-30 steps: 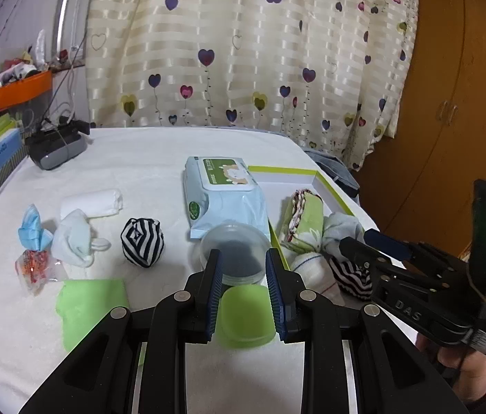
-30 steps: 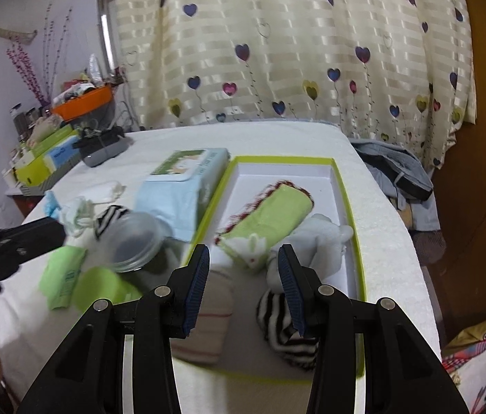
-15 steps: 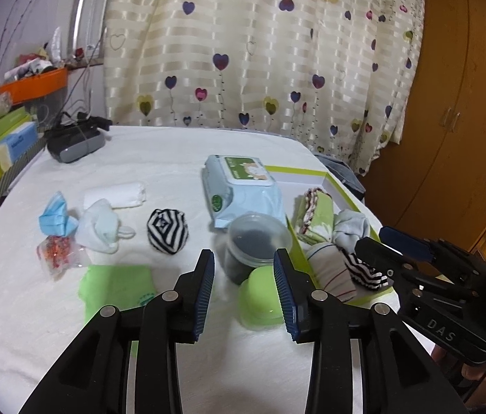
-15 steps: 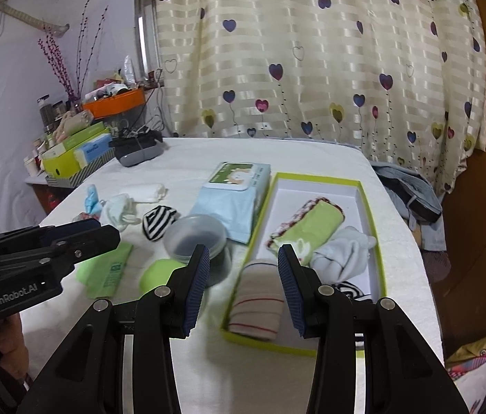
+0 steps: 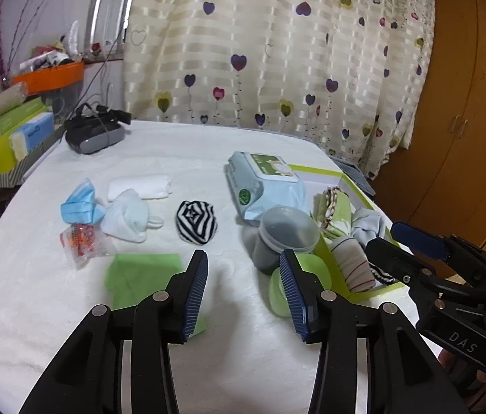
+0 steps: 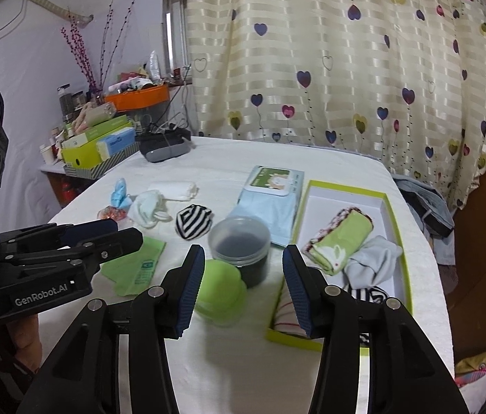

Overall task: Organize soft objects
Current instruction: 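Move both grippers out of the box toward the light-green cloth on the bed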

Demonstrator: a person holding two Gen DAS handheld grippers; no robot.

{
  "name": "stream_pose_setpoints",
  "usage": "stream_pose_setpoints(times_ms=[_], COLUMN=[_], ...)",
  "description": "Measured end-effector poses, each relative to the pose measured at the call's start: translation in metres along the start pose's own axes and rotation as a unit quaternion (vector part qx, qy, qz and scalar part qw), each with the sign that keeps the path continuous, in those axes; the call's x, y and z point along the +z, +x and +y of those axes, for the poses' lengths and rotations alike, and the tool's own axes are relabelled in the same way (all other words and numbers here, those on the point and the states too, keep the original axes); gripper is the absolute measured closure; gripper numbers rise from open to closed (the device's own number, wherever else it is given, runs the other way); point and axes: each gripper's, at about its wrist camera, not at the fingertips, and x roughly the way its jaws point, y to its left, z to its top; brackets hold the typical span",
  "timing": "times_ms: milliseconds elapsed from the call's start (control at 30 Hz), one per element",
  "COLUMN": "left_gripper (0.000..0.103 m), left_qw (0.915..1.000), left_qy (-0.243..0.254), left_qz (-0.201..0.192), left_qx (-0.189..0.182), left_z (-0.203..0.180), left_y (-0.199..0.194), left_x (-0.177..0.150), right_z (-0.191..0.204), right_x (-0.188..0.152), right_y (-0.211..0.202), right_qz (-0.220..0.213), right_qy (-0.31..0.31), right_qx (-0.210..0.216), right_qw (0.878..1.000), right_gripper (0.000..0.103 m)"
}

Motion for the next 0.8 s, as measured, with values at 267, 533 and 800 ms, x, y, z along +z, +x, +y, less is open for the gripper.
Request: stream_pose_setpoints(times_ms=[267,533,800], left_gripper=[0.058,0.058,0.052], left_qw=[0.9999,0.9997,0.9989], left_qy=[-0.011,-0.020,-0.035], left_qz=[0.003,0.004,0.007], left_qx=[0.006,0.012,0.031], left_z=[0.013,0.024,0.044], left_y=[-0.001,0.002,0.005], left_x=[-0.004,-0.004,-0.010], right_z=[0.013,0.022,0.032], right_x=[0.000,0.001,0.001], right_y=[0.002,0.005,0.011], right_qz=[0.003,0.007,0.011], right_qy=[-0.012,-0.021,-0.030], right_qx=[0.013,0.018,0.032], right_qw=[1.000,1.000,0.999], right_gripper=[0.055,0.055,0.055])
